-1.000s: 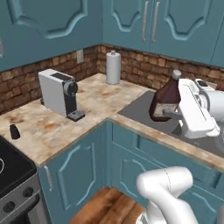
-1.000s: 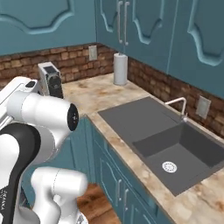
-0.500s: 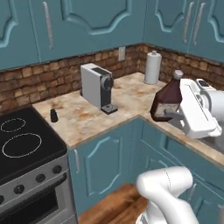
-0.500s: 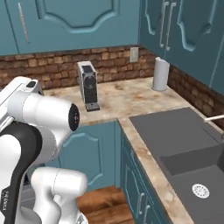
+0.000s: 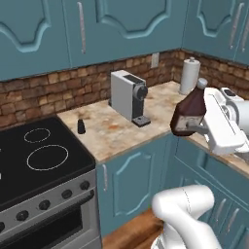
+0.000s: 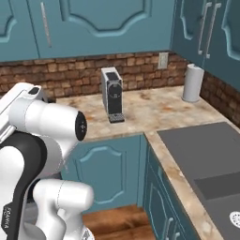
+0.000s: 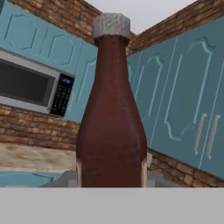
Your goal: Collect the paprika, ketchup, and shaker from the cabinet and place them next to the stove.
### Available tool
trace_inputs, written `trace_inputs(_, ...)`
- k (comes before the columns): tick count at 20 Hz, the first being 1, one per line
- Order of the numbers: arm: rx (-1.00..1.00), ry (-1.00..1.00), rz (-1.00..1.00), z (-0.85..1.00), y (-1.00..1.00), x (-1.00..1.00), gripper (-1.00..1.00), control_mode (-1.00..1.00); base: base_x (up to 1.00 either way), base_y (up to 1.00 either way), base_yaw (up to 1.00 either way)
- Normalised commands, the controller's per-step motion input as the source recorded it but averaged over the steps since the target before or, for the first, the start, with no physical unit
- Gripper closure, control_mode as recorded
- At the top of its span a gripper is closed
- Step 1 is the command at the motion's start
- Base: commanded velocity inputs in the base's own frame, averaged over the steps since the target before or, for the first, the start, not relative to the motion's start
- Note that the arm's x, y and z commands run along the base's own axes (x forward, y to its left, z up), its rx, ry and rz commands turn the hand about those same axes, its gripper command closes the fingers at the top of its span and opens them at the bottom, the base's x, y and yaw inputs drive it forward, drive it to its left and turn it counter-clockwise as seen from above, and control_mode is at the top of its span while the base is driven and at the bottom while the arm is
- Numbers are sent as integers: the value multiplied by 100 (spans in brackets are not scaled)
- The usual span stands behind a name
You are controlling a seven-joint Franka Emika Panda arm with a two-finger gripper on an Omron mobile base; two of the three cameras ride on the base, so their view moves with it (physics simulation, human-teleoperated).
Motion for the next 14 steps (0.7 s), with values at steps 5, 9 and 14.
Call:
trace_inputs(5,0,0,0,0,0,0,100,100,23,66,4)
trace_inputs(9,0,0,0,0,0,0,100,100,33,30,13)
trace_inputs(14,0,0,0,0,0,0,100,100,32,28,17)
